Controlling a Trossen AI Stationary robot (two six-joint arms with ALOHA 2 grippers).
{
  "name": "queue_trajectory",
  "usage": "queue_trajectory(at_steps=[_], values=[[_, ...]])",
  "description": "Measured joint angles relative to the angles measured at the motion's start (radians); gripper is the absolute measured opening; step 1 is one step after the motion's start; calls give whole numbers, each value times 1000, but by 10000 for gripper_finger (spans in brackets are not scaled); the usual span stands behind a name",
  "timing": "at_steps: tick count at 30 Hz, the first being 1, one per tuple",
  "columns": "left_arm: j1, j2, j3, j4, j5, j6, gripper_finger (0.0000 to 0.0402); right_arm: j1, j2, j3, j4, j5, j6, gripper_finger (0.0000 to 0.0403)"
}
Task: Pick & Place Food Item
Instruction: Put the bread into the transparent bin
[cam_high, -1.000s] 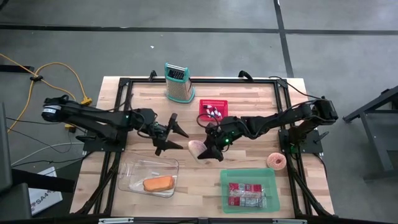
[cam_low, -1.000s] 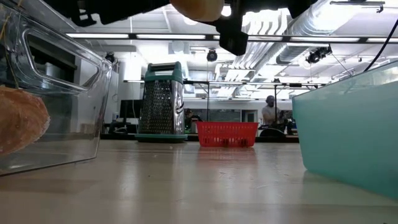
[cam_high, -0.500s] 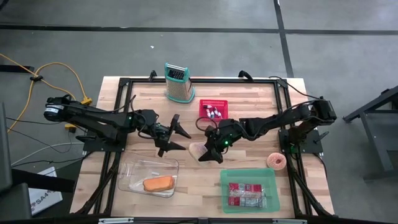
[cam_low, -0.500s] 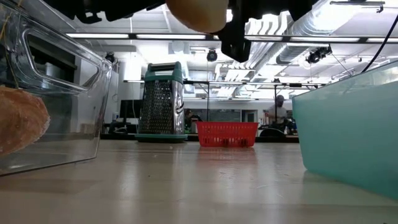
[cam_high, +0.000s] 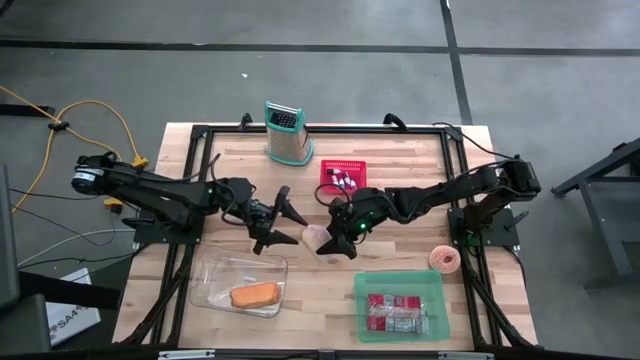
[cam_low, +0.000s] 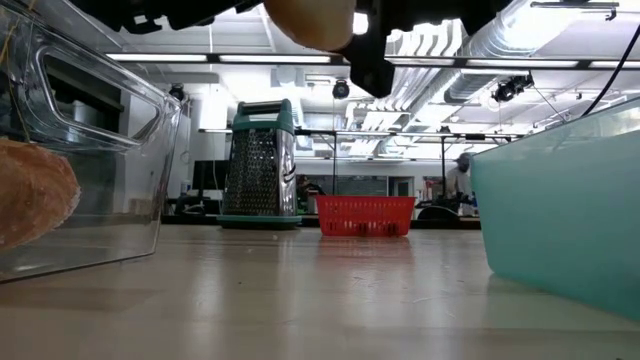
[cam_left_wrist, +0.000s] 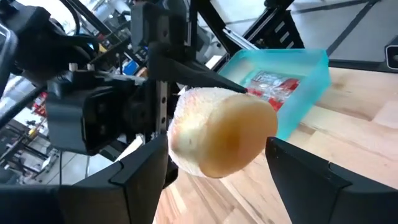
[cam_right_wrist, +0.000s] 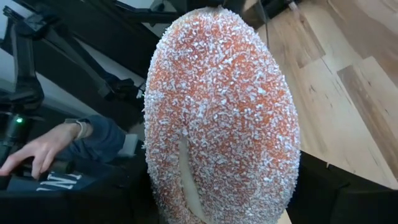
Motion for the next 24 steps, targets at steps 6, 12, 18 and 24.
queue_trajectory(at_steps=[6, 12, 18, 24], values=[[0, 44, 0, 72, 0, 4, 262, 0, 0, 0, 11, 0, 0, 255], [0, 67, 0, 112, 0, 9, 262, 0, 0, 0, 10, 0, 0, 255], [0, 66, 0, 122, 38, -11, 262, -7, 0, 0, 11, 4, -4, 255], [0, 70, 0, 124, 46, -14, 262, -6, 0, 0, 11, 11, -6, 255]])
